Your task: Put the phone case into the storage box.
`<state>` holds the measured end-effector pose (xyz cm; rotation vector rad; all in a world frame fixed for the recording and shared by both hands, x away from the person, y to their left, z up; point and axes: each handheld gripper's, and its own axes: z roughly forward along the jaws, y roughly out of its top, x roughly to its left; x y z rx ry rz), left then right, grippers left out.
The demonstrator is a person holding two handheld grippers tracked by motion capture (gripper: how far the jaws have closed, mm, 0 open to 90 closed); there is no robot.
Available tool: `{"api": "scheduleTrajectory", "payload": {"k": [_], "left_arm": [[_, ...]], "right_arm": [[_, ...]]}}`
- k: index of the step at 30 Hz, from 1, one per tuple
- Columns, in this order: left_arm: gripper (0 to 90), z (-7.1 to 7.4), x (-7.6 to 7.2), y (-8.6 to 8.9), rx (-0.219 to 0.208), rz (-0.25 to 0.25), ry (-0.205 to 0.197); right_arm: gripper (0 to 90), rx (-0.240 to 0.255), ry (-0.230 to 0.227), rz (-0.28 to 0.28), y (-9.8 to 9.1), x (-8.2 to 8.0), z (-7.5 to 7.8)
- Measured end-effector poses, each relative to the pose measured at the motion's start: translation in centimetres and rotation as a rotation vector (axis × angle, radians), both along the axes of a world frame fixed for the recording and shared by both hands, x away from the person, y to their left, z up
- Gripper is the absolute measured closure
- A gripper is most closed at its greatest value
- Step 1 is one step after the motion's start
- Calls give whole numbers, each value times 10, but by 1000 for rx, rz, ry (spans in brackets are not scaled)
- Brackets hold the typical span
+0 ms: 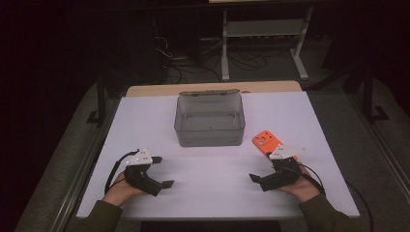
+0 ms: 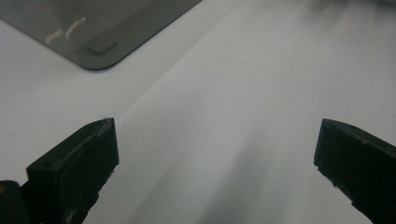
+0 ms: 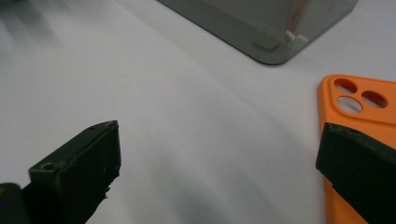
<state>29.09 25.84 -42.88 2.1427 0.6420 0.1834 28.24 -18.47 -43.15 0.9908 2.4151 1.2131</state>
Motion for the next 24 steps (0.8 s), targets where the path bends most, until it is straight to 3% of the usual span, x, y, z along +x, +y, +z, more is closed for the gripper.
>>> {"api": "scheduleTrajectory", "payload": {"k": [24], "left_arm": [[0,-1,0,0,1,-2,0]], "right_arm": [[0,-16,2,8,9,14,8]]}}
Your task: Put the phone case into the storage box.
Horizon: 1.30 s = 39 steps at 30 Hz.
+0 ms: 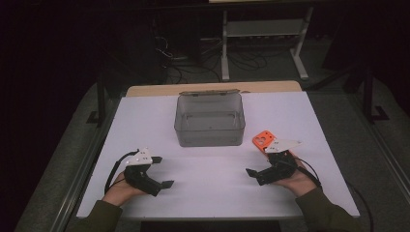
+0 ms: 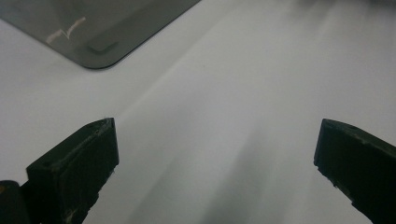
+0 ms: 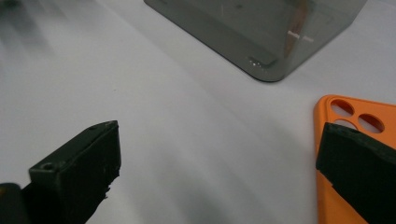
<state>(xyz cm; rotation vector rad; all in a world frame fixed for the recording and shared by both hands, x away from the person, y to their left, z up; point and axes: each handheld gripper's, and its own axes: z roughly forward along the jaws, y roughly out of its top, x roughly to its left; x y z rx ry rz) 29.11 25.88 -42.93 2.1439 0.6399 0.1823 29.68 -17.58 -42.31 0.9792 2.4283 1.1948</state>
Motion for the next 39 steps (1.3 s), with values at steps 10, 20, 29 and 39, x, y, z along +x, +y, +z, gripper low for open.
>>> {"api": "scheduleTrajectory", "payload": {"k": [10,20,29,39], "left_arm": [[0,1,0,1,-3,9,-2],[0,0,0,0,-1,9,1],[0,0,1,0,0,8,1],[0,0,1,0,4,9,1]], "right_arm": [[0,0,-3,-12,1,7,5],[0,-2,-8,-17,5,16,10],[0,2,-11,-22,7,24,12],[0,-7,-4,-31,7,32,13]]}}
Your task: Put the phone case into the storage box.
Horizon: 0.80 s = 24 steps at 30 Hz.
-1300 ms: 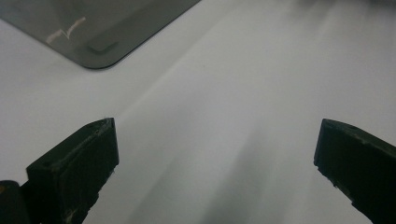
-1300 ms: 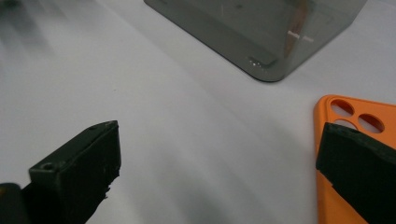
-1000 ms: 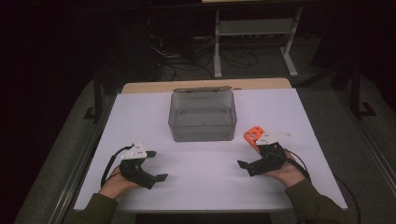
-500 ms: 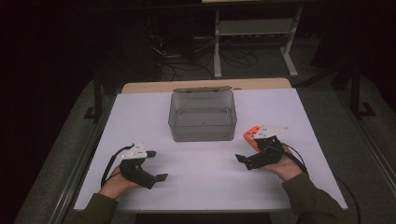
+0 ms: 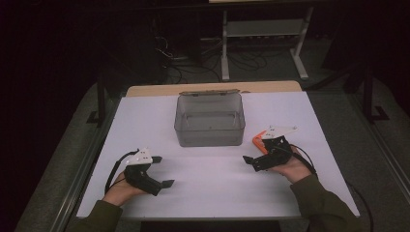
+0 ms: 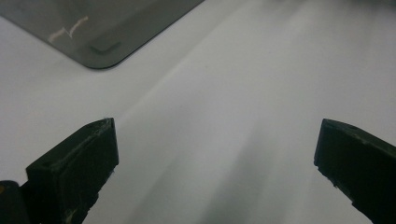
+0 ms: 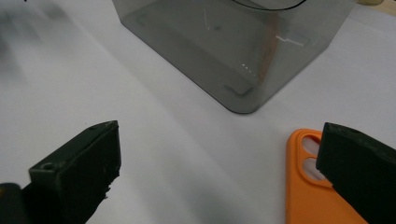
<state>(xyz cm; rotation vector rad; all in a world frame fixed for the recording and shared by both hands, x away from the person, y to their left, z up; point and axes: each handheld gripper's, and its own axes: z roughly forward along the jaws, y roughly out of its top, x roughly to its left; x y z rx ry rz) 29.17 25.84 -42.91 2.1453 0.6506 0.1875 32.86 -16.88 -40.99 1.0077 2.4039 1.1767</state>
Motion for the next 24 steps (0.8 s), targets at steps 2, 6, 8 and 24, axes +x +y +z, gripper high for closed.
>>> {"api": "scheduleTrajectory", "payload": {"k": [2,6,8,24], "left_arm": [[0,0,0,0,-3,3,0],[0,0,0,0,-5,2,0],[0,0,0,0,-6,2,0],[0,0,0,0,-5,4,2]], "right_arm": [[0,-2,-1,-2,0,2,0],[0,0,0,-8,0,6,2],[0,2,1,-10,-1,7,3],[0,1,1,-37,-5,24,6]]}}
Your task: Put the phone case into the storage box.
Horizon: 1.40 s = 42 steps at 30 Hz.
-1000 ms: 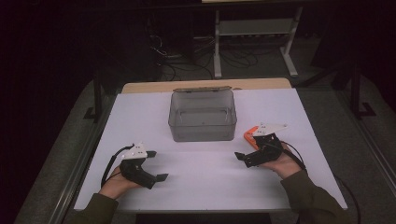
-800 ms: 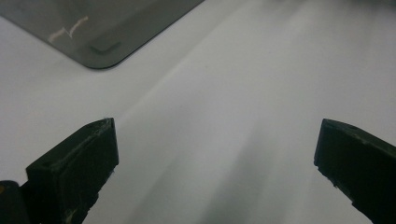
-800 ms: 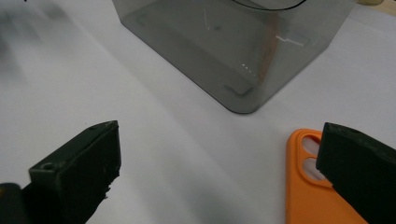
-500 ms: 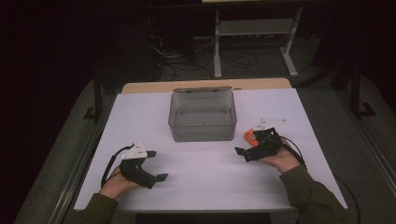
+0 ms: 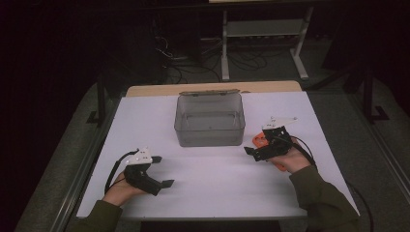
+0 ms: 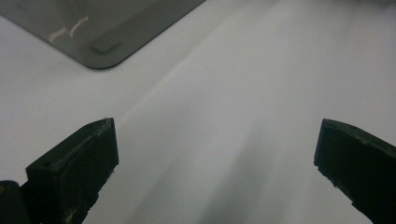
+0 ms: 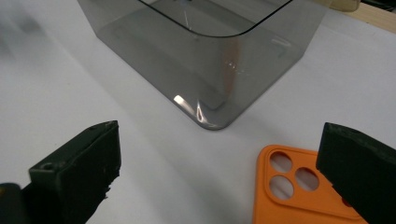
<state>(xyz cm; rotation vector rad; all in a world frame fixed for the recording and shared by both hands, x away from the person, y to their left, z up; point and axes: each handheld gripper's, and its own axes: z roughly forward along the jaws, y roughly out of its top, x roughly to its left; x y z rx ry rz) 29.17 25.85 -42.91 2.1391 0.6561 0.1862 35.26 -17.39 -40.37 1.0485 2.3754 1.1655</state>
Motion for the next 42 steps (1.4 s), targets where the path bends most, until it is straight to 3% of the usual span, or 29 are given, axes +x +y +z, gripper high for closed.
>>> {"api": "scheduleTrajectory", "payload": {"k": [20,42], "left_arm": [[0,0,0,1,-2,0,0],[0,0,0,0,3,-6,0]], "right_arm": [[0,1,5,-38,-5,24,0],[0,-55,39,-86,-27,27,-7]]}}
